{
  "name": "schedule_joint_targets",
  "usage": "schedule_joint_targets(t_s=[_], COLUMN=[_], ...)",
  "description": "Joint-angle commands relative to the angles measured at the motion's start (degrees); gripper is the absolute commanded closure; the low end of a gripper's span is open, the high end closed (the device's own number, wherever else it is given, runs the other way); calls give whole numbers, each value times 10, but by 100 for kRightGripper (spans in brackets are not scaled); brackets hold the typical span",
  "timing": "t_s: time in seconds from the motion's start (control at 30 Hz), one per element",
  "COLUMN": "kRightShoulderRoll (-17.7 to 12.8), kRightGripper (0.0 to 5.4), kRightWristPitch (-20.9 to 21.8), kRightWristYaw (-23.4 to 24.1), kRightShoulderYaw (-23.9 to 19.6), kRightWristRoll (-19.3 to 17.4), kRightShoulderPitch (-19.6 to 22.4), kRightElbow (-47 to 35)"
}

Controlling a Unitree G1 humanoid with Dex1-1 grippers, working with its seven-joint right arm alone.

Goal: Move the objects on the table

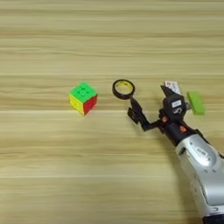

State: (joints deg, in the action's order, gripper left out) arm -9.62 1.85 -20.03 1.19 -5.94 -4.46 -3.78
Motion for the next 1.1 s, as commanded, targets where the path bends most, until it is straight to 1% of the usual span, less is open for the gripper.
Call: schedule_joint_targets(t_s=[0.03, 0.37, 1.1], kRightShoulderRoll=[-2, 0, -2], kRightGripper=[2, 2, 2], kRightWristPitch=[18, 37, 43], kRightWristYaw=[4, 3, 21], kRightShoulderYaw=[2, 1, -20], kRightWristRoll=[7, 16, 18], kRightShoulderPitch=[38, 64, 79], kRightElbow=[9, 74, 96])
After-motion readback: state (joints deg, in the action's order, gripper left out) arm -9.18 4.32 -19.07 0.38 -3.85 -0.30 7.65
